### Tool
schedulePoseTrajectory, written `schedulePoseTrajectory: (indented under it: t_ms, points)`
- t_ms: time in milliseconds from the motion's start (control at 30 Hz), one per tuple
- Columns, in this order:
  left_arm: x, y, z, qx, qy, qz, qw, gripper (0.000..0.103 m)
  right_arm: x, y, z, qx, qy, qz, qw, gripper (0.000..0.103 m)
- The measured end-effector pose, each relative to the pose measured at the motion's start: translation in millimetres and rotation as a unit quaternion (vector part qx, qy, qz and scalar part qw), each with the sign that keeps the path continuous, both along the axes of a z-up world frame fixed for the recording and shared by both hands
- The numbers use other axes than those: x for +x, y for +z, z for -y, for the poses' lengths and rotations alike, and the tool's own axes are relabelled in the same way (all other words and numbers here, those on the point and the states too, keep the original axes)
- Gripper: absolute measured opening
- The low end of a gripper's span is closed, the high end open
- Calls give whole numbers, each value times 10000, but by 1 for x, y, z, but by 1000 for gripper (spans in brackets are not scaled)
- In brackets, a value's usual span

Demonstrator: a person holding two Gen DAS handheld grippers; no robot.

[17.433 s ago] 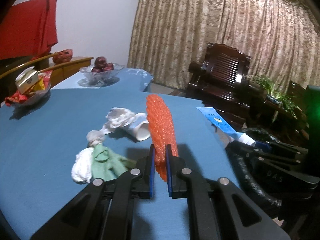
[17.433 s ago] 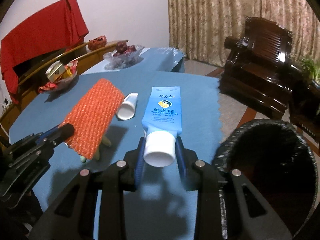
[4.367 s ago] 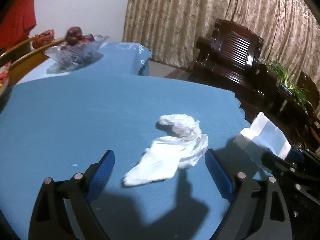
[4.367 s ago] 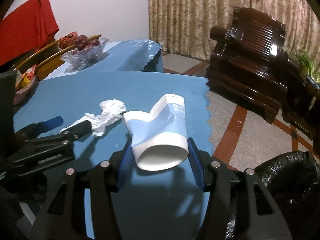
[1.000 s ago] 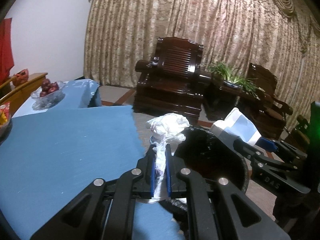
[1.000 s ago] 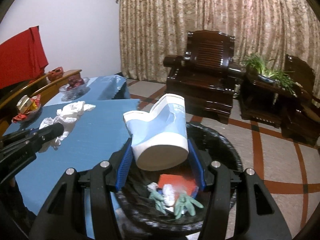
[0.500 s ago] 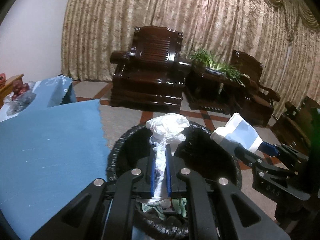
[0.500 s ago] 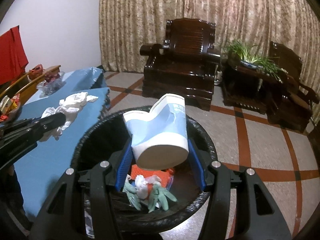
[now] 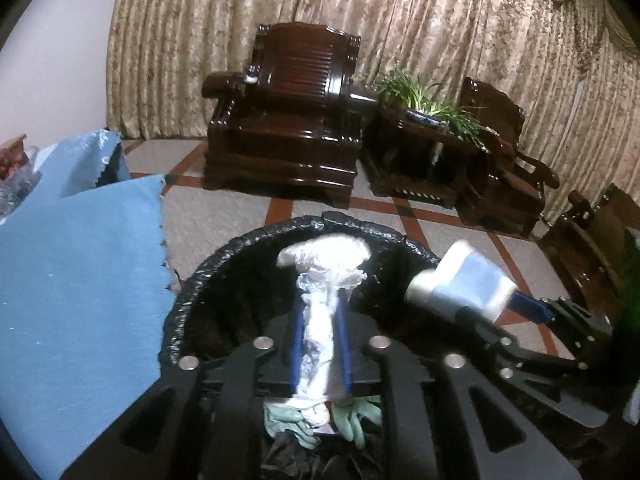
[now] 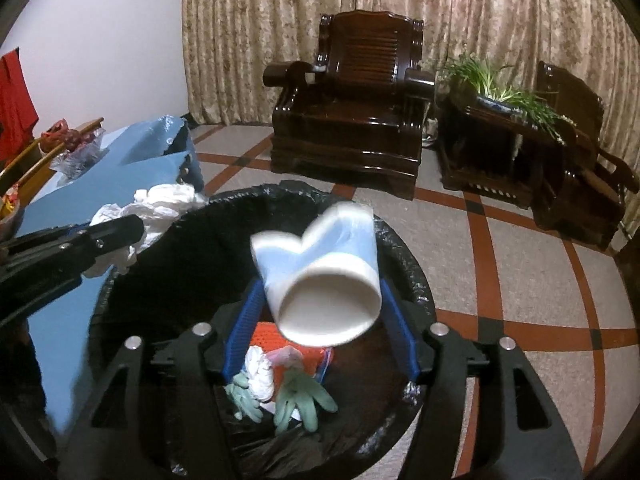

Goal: Collect trash

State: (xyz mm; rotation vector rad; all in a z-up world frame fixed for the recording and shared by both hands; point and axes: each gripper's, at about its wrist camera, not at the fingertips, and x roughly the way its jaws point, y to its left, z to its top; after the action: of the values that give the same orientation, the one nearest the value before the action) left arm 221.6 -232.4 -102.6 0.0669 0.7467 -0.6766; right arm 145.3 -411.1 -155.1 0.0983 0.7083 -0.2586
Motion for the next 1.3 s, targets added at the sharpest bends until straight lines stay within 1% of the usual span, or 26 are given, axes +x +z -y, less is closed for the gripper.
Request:
schedulePoseTrajectory:
  t_ms: [33, 67, 133, 167, 200, 267, 333, 500, 600, 733, 900, 1000, 1167, 1300]
  points:
    - [2, 0, 3, -1, 9, -19, 10000, 37, 1, -2, 1, -11, -28, -7, 10000, 73]
    - [3, 0, 3, -24, 25, -14, 10000, 40, 2, -3, 2, -14, -45, -3, 10000, 77]
    - [3, 2, 0, -36, 41, 14, 10000, 46, 1, -4, 3, -24, -52, 7, 10000, 82]
    - [4, 3, -1, -40, 54, 23, 10000, 47, -1, -4, 3, -50, -87, 27, 9999, 87]
    - [4, 4, -3, -53, 79, 33, 9999, 52, -1, -4, 5, -59, -110, 41, 9999, 90]
    - [4, 9, -9, -78, 139, 59, 9999, 60, -5, -2, 5, -25, -120, 51, 9999, 91]
    - [3, 14, -16, -95, 212, 95, 9997, 75, -11, 1, 4, 19, -119, 51, 9999, 94]
    - [-13, 30, -39, -95, 398, 267, 9988, 93, -31, 19, -8, 132, 51, 216, 9997, 96]
    - [-24, 39, -55, -96, 516, 283, 9982, 96, -46, 33, -23, 200, 208, 334, 9990, 98]
    - [-41, 46, -75, -82, 657, 257, 9975, 97, -58, 54, -40, 202, 386, 464, 9980, 98]
    - [-70, 56, -100, 49, 842, 412, 9956, 97, -71, 75, -57, 204, 532, 586, 9967, 98]
    - [-82, 63, -110, 97, 957, 484, 9942, 97, -78, 87, -69, 196, 583, 644, 9960, 98]
    - [-97, 79, -121, 133, 1112, 616, 9918, 97, -88, 103, -87, 46, 671, 663, 9955, 98]
    - [-109, 92, -128, 108, 1159, 771, 9902, 97, -95, 111, -99, -29, 734, 694, 9949, 98]
